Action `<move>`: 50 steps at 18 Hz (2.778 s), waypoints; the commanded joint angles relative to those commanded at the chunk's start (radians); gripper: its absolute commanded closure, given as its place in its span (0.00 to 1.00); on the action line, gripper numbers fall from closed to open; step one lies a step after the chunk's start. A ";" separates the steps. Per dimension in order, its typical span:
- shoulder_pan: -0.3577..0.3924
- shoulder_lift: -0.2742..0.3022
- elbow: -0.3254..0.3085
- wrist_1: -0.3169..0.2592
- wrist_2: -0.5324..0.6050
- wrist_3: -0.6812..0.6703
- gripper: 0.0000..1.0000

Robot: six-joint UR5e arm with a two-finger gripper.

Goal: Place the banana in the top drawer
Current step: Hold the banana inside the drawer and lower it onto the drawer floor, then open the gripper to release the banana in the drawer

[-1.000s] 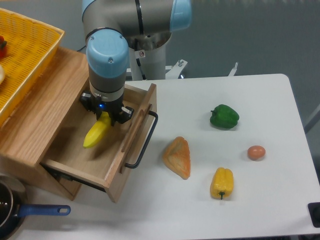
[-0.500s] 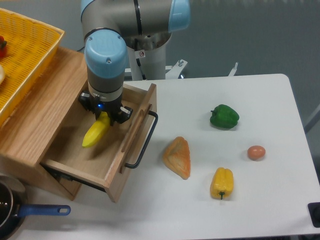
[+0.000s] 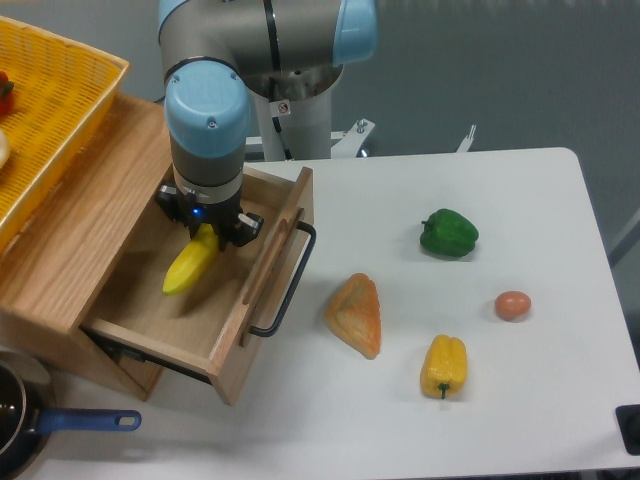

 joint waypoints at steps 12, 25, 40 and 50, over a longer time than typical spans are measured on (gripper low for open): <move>-0.002 0.000 -0.006 0.002 0.000 0.000 0.60; 0.000 0.006 -0.006 0.005 0.002 0.009 0.40; 0.017 0.014 0.006 0.008 0.049 0.017 0.08; 0.031 0.063 0.008 -0.002 0.044 0.041 0.12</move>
